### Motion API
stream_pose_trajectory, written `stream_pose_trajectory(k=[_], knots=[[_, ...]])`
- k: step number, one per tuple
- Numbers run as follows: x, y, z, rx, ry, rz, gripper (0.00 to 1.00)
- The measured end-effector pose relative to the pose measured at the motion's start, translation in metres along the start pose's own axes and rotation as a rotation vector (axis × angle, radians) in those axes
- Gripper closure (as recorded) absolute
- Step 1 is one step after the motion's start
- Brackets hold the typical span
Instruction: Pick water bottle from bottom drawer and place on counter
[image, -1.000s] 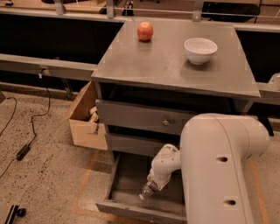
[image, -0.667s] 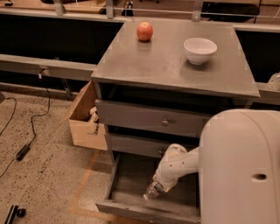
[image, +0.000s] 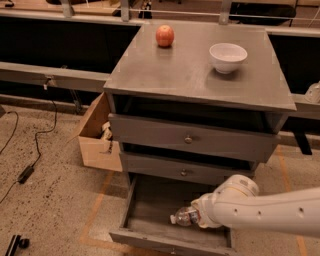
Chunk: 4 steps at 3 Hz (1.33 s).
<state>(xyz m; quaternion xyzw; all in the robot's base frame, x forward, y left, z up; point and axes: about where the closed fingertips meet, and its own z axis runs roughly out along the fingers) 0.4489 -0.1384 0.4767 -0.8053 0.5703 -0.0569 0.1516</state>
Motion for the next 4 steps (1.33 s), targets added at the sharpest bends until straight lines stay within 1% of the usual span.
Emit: stream_pose_trajectory(k=[1,2,3,4], knots=[[0.013,-0.016,-0.069,0.165,0.005,0.104,1.0],[0.031,-0.047,-0.145,0.292,0.078,0.068,1.0],[0.031,-0.047,-0.145,0.291,0.077,0.069,1.0],[0.024,-0.059,-0.145,0.305,0.037,0.103,1.0]])
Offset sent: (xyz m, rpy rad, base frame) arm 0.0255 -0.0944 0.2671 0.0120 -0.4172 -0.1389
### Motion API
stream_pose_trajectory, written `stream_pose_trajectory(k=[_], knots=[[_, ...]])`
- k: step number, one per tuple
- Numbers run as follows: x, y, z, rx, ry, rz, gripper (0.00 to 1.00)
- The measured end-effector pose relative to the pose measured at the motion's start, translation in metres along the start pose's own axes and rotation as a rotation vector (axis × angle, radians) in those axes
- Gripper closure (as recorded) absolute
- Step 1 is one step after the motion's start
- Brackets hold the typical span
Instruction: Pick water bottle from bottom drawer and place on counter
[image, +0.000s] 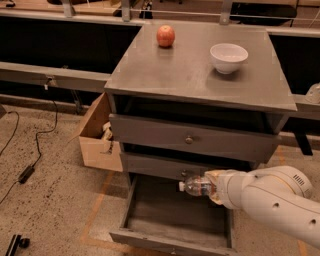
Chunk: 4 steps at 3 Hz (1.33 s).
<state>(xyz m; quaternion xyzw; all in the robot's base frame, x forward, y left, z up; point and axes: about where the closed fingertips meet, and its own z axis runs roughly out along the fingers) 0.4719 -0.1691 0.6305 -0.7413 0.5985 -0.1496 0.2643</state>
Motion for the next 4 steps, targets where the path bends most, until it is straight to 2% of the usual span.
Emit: stream_pose_trajectory(k=[1,2,3,4], knots=[[-0.003,-0.04,-0.02,0.037,-0.031,0.064,1.0],[-0.001,-0.097,-0.063,0.086,-0.068,0.128,1.0],[0.001,-0.15,-0.114,0.155,-0.122,0.171,1.0],[-0.005,-0.208,-0.164,0.279,-0.195,0.177,1.0]])
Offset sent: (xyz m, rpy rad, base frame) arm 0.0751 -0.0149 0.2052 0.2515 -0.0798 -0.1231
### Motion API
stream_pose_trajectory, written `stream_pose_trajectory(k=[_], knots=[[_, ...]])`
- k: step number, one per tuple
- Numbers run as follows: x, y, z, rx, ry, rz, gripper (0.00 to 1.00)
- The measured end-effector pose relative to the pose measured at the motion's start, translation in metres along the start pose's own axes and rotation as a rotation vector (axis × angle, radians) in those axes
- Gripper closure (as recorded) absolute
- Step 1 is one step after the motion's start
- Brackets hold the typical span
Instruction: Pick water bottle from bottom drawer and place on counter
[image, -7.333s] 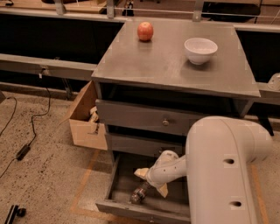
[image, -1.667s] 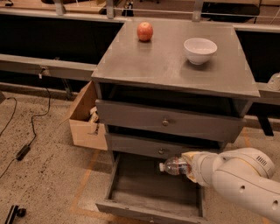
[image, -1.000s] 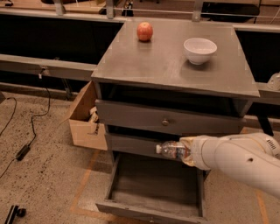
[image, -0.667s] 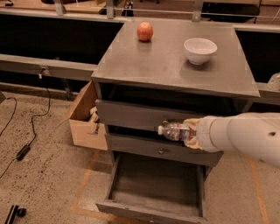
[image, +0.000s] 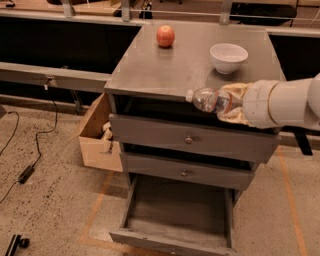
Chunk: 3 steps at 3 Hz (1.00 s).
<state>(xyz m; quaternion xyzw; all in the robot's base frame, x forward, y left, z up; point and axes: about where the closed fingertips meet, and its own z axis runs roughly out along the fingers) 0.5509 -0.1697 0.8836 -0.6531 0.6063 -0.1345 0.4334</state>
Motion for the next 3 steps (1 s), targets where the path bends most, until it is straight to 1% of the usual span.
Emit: stream_pose_trajectory(k=[1,2,3], knots=[[-0.006,-0.014,-0.006,0.027,-0.01,-0.006,1.0],[-0.006,-0.012,0.006,0.013,0.011,-0.068,1.0],[0.006,-0.023,0.034,0.025,0.047,-0.148,1.0]])
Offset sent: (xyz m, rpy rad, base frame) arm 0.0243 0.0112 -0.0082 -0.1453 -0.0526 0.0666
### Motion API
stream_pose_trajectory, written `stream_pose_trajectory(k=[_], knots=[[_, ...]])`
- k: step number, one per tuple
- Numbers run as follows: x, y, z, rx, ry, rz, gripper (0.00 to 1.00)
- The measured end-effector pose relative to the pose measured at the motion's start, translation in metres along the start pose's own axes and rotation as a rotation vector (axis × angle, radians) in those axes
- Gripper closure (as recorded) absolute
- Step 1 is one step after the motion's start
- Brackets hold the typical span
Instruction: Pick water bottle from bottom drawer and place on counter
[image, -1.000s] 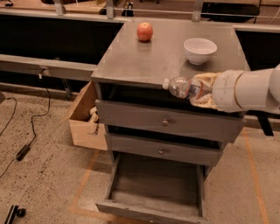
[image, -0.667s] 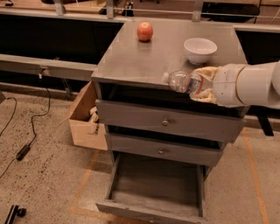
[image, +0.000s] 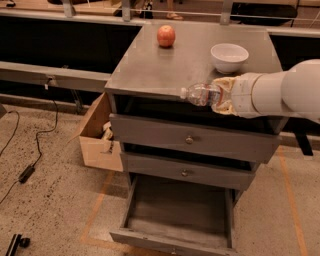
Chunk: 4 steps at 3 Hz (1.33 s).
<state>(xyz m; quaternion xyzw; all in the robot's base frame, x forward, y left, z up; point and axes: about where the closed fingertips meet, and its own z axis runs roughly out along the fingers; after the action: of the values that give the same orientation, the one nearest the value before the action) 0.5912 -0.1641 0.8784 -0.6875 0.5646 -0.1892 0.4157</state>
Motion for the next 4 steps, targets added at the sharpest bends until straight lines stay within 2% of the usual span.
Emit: stream_pose_trajectory(k=[1,2,3,4], knots=[[0.019,-0.023,0.026,0.038,0.059,-0.072,1.0],[0.03,-0.042,0.033,0.072,0.095,-0.095,1.0],[0.037,-0.06,0.037,0.093,0.108,-0.104,0.82],[0.04,-0.068,0.047,0.083,0.094,-0.111,0.57]])
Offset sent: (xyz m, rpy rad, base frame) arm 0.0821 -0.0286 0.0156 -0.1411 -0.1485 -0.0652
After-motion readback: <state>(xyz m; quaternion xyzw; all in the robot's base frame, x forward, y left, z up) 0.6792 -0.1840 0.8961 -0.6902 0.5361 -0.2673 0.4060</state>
